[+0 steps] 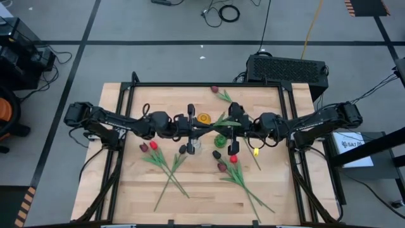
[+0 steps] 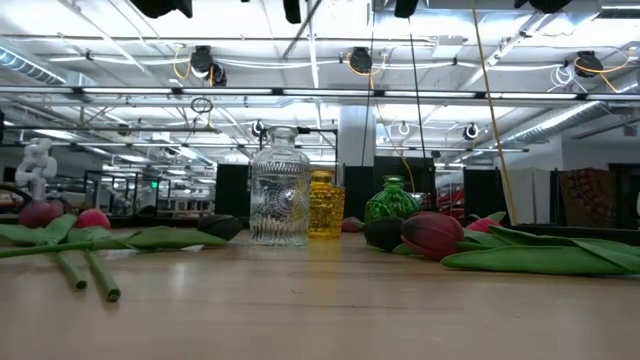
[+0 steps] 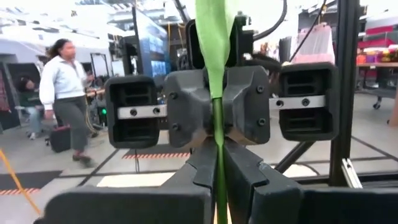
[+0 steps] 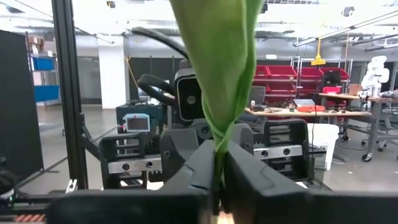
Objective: Sort flowers into vase by color
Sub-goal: Put the top left black flower in the green flower vase
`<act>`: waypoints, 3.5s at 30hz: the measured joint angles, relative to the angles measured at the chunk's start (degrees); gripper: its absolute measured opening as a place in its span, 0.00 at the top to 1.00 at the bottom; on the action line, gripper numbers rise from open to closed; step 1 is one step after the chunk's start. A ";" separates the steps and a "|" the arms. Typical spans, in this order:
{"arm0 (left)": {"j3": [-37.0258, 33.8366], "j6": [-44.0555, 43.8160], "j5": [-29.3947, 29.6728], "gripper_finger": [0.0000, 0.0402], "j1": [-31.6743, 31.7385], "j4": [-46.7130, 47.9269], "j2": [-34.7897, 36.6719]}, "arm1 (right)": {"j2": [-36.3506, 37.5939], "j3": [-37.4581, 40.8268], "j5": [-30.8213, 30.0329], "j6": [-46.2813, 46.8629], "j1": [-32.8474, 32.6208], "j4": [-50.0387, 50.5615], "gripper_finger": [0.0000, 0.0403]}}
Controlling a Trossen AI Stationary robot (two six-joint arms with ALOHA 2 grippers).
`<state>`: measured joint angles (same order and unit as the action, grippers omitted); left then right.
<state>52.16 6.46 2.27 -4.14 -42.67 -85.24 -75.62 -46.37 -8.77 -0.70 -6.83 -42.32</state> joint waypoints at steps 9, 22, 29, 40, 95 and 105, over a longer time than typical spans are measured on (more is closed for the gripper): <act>0.00 0.02 0.35 0.63 0.15 13.35 4.99 | 5.28 0.04 0.00 0.41 0.00 8.30 0.99; 0.00 0.04 11.79 0.42 0.22 42.04 14.56 | 17.89 0.04 -0.12 1.38 0.04 33.47 0.99; 0.02 0.00 11.79 0.42 0.22 45.54 15.30 | 19.04 0.04 -0.07 3.79 0.63 37.48 0.99; 0.02 -0.05 11.77 0.42 0.22 45.96 15.30 | 17.03 0.04 0.10 7.01 4.55 41.64 0.99; -0.02 -0.05 11.73 0.42 0.22 48.34 15.30 | 8.55 1.27 -5.21 16.78 8.00 39.97 0.99; -0.02 -0.08 11.73 0.42 0.22 48.34 15.30 | 8.09 1.29 -5.19 17.81 8.02 40.64 0.99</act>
<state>52.14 6.39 14.00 -3.92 5.67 -69.93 -67.53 -45.08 -13.96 17.10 1.19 -1.69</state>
